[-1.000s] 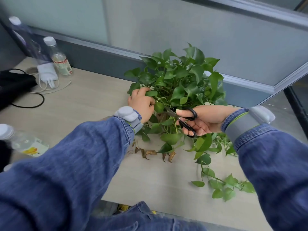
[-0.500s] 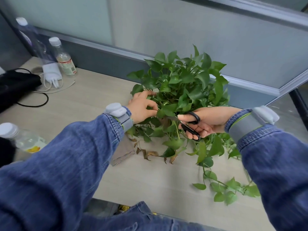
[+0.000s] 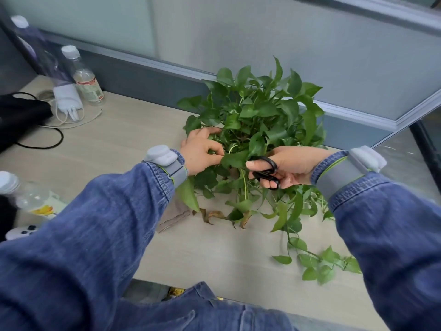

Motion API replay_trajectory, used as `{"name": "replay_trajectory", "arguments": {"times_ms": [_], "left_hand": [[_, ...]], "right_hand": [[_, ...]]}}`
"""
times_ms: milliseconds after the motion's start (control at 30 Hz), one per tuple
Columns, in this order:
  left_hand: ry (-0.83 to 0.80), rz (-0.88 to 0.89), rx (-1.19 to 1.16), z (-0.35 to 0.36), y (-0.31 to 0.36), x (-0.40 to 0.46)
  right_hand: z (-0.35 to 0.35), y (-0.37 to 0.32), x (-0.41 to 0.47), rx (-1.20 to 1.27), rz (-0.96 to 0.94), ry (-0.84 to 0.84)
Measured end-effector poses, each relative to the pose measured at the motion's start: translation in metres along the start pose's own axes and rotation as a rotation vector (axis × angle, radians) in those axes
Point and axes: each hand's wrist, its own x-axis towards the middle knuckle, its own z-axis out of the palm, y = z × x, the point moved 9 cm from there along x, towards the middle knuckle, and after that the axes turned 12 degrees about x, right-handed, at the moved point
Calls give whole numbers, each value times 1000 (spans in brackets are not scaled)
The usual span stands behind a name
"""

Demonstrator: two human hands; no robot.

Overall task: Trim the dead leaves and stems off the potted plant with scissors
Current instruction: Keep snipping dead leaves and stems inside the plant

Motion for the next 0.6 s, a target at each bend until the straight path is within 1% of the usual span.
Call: {"name": "replay_trajectory", "arguments": {"times_ms": [167, 267, 333, 400, 467, 500, 533, 567, 600], "left_hand": [[-48, 52, -17, -7, 8, -10], [-40, 136, -106, -17, 14, -18], [-6, 188, -268, -29, 12, -21], [11, 206, -530, -44, 8, -23], [44, 197, -759, -59, 2, -22], [71, 168, -804, -65, -4, -19], [97, 122, -789, -67, -11, -14], [132, 49, -712, -67, -20, -8], [163, -47, -556, -65, -30, -1]], "right_hand": [[1, 2, -8, 2, -9, -25], [3, 2, -14, 39, -68, -93], [2, 1, -17, 112, -123, -151], [-2, 0, -20, 189, -185, -179], [-9, 0, -23, 261, -250, -175], [-11, 0, -22, 290, -279, -152], [-15, 0, -21, 315, -310, -116], [-18, 0, -22, 335, -347, -73], [-21, 0, -22, 346, -381, -30]]}}
